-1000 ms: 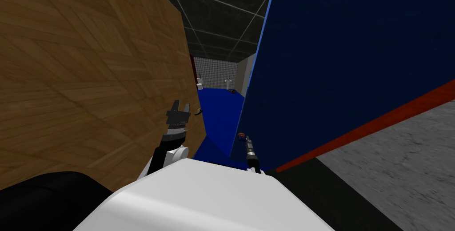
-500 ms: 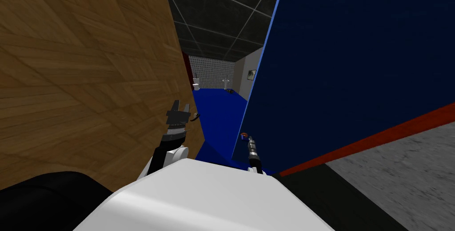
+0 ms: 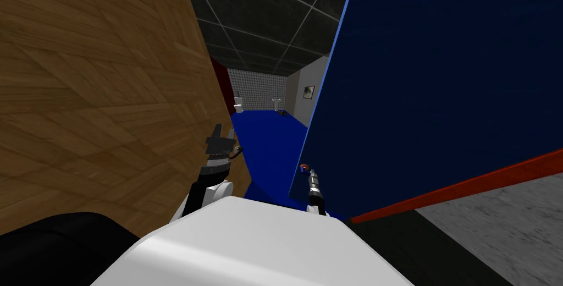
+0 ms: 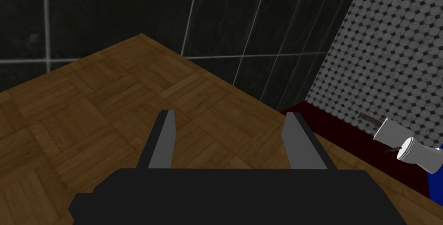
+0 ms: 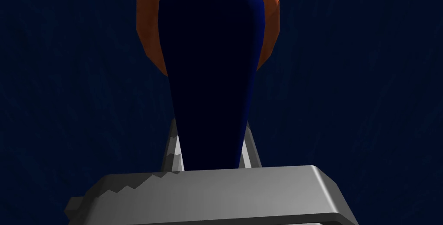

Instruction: Push the door open

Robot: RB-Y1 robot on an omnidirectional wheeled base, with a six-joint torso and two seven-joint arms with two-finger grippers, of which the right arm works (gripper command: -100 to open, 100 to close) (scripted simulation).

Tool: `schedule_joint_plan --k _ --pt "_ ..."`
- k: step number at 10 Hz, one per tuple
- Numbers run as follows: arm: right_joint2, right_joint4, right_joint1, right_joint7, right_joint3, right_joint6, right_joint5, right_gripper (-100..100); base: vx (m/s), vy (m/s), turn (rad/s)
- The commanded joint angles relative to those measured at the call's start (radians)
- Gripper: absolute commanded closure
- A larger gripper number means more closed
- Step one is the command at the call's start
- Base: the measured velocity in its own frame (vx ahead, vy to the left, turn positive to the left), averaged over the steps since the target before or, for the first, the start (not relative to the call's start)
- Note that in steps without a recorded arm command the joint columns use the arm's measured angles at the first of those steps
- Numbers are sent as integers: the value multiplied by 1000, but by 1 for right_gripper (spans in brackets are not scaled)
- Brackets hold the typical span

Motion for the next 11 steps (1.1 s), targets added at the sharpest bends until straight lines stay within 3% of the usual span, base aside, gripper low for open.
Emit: schedule_joint_plan --k 1,3,5,9,11 --pt "22 0 -7 5 -7 -1 -4 100 142 63 -64" --pt "-6 -3 -1 13 -27 -3 -12 100 90 19 -53" --pt "-10 -4 -2 24 -42 -3 -19 100 179 44 -59" --pt "-1 -4 -4 42 -67 -5 -31 100 180 49 -61" --pt "21 -5 -6 57 -87 -6 -40 100 164 50 -79"
